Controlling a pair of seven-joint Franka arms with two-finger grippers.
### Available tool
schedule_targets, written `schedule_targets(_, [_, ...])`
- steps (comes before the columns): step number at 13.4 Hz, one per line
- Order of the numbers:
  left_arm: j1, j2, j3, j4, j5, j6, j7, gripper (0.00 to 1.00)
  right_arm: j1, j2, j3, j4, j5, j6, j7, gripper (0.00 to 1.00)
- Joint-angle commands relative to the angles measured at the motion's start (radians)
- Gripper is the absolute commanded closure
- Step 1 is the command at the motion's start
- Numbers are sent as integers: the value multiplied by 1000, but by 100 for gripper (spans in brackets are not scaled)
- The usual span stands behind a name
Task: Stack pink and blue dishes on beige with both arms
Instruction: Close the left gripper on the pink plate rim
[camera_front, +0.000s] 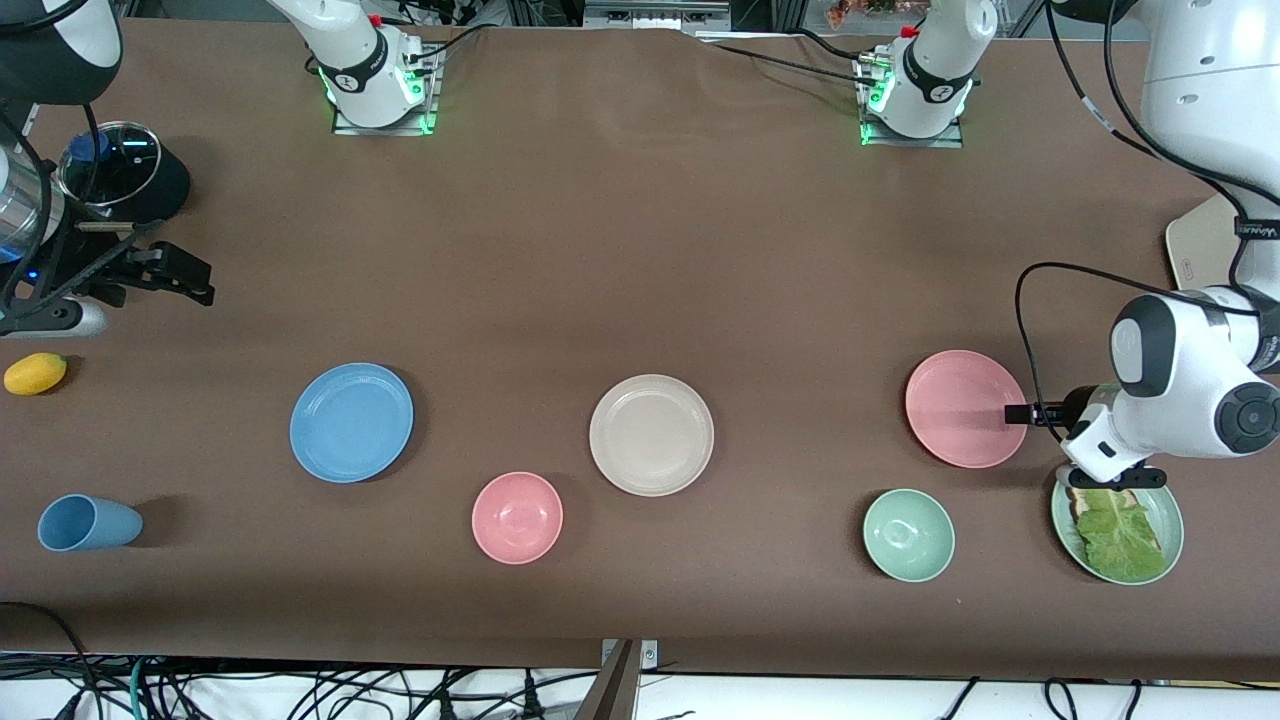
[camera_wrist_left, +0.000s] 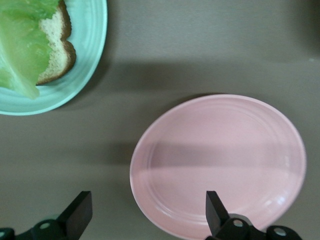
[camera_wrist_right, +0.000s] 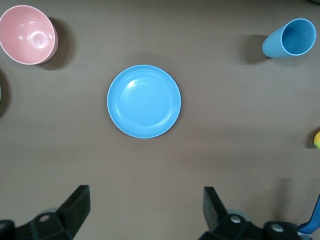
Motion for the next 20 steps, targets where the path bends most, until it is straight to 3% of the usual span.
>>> schedule_targets(1, [35, 8, -4, -56, 22, 87, 78, 0, -11, 11, 8, 20, -13, -2, 14, 0])
schedule_targets(5, [37, 8, -6, -123, 22, 118, 88, 2, -6, 11, 8, 20, -13, -2, 14, 0])
schedule_targets(7, [37, 9, -7, -137, 22, 121, 88, 39, -6, 11, 8, 20, -13, -3, 14, 0])
schedule_targets(9, [38, 9, -7, -139, 20, 120, 86, 66, -6, 11, 8, 20, -13, -5, 12, 0])
schedule_targets(10, [38, 9, -7, -139, 20, 118, 86, 86, -7, 11, 8, 20, -13, -5, 12, 0])
schedule_targets(11, [37, 9, -6, -139, 20, 115, 85, 100, -6, 11, 6, 20, -13, -5, 14, 0])
schedule_targets(17, [32, -1, -7, -121, 22, 84, 80, 100, -3, 6, 9, 20, -13, -12, 12, 0])
schedule_targets(20, [27, -55, -13, -104, 5, -47, 72, 100, -6, 11, 8, 20, -11, -14, 12, 0])
